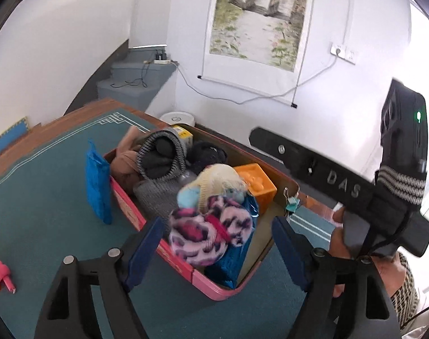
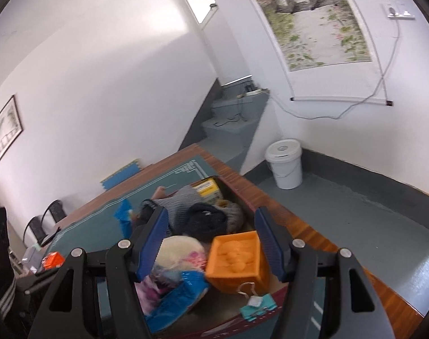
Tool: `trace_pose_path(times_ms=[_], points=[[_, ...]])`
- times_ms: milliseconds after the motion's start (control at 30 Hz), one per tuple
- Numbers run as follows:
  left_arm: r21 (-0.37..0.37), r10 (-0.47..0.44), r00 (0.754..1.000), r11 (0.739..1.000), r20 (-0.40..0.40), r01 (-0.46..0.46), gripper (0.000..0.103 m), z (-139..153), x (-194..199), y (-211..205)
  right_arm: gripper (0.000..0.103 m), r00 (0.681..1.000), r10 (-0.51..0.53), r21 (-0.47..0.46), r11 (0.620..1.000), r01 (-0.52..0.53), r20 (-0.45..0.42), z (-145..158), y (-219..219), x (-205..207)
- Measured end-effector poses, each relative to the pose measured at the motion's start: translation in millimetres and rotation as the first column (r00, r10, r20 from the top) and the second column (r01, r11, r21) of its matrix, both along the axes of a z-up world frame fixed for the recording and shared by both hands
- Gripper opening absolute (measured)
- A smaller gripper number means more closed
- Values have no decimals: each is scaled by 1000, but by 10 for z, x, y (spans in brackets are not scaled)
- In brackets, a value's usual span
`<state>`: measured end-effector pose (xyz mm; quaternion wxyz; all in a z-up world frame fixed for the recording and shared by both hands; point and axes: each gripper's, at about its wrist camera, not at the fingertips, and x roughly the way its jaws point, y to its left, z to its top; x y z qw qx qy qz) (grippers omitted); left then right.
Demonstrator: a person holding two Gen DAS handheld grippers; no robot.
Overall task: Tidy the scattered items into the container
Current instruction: 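Lower the leopard mitten into the tin and open the left tool, then return both tools to the table toward the orange cube and pink foam knot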
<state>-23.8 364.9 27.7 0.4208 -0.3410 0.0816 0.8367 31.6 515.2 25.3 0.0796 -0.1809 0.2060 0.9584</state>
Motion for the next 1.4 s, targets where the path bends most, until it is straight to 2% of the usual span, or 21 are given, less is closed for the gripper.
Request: trace_pose_path(times_ms=[200, 400, 533, 733, 1033, 1233, 1300, 1400], points=[[29, 86, 996, 996, 36, -87, 81, 13, -150, -247, 68, 999, 33, 2, 999, -33, 13, -26, -39, -34], [35, 207, 977, 977, 47, -209, 81, -10, -331, -525, 68, 994, 99, 70, 992, -103, 52, -59, -238, -117], [18, 281, 959, 959, 31, -282, 81, -35, -460, -683, 68, 987, 97, 151, 982, -116, 129, -141, -400, -216], [10, 335, 942, 942, 26, -336, 81, -80, -544, -947, 69, 972, 61, 236, 965, -115, 226, -258, -505, -327], [-7, 424, 905, 906, 27, -423, 81, -154, -635, -1380, 69, 976, 65, 241, 964, -115, 208, -237, -492, -292], [-21, 521, 853, 853, 19, -521, 81, -174, -777, -1837, 69, 980, 132, 215, 963, -163, 152, 48, -642, -243], [-25, 564, 826, 826, 14, -563, 81, -174, -835, -2015, 71, 978, 159, 208, 961, -185, 133, 159, -719, -235], [-42, 640, 768, 767, -11, -640, 81, -189, -911, -2345, 72, 967, 217, 184, 953, -239, 133, 263, -883, -298]])
